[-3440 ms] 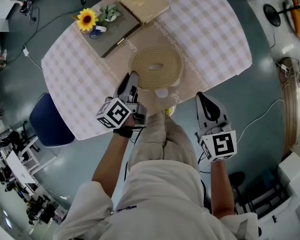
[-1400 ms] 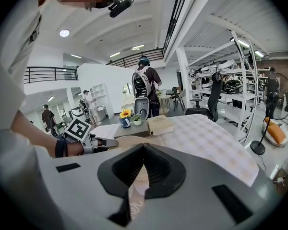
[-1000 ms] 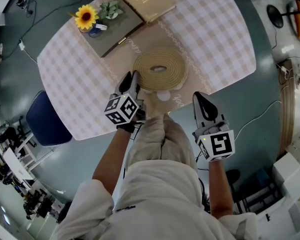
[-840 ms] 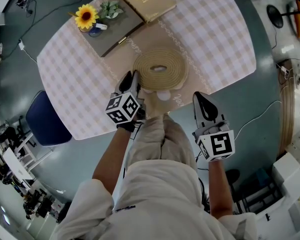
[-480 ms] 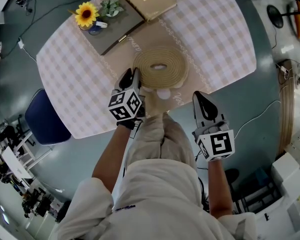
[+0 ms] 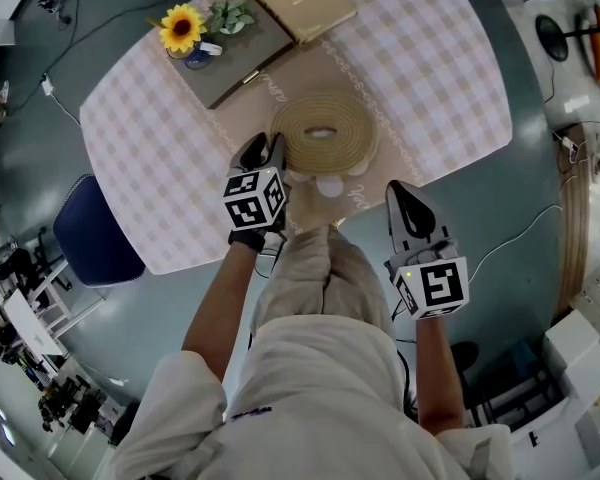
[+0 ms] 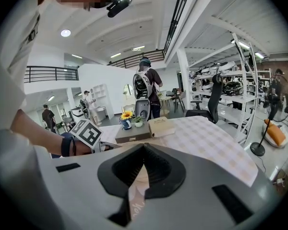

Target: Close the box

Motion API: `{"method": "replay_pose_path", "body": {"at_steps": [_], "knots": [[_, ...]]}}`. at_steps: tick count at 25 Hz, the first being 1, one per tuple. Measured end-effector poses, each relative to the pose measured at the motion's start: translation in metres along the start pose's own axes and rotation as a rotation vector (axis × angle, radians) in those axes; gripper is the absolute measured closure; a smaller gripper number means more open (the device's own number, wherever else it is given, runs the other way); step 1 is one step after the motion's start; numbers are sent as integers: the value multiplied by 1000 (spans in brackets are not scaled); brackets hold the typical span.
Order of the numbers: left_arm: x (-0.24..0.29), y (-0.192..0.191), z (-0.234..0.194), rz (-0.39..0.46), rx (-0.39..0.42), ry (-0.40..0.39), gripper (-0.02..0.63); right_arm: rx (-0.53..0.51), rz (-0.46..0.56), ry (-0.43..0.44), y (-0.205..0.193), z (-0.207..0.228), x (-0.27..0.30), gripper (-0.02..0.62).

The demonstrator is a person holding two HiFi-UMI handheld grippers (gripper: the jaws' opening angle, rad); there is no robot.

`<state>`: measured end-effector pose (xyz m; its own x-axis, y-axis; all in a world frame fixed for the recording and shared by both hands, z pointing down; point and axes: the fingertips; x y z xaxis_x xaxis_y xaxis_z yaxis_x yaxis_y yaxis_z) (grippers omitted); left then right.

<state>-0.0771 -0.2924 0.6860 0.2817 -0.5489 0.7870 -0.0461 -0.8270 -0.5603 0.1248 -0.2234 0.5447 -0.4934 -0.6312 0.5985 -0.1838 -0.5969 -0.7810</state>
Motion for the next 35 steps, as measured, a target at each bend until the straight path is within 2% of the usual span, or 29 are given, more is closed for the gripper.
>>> {"method": "replay_pose_path", "body": {"at_steps": [1, 2, 3, 5, 10, 16, 22, 29, 35], "knots": [[-1, 1, 2, -3, 27, -12, 435, 2, 0, -3, -1, 1, 0, 592], [-3, 2, 3, -5, 37, -36, 321, 6, -5, -9, -3, 2, 0, 592], [-6, 2, 4, -6, 31, -58, 253, 10, -12, -15, -7, 4, 0, 592], [-15, 2, 1, -7, 22, -68, 253, 20, -25, -31, -12, 8, -2, 592], [-50, 13, 5, 28, 97, -62, 253, 27, -9, -66, -10, 14, -20, 592], [-115, 28, 29, 133, 208, -64, 281, 13, 65, -106, 10, 7, -57, 592], [-166, 26, 57, 203, 330, -89, 314, 54, 126, -178, 3, 5, -97, 592], [-215, 31, 73, 265, 399, -100, 327, 42, 206, -229, 19, 2, -144, 592], [-248, 47, 71, 343, 407, -91, 337, 9, 273, -242, 42, -7, -168, 592]]}}
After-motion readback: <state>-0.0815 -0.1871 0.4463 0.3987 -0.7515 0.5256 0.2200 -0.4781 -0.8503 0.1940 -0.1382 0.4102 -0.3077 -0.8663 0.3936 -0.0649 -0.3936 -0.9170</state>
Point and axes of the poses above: the fingertips, and each gripper's own axes: x forward along the fingers, z to its right, y out of its top, and after that the axes turned 9 degrees about -z, right-handed
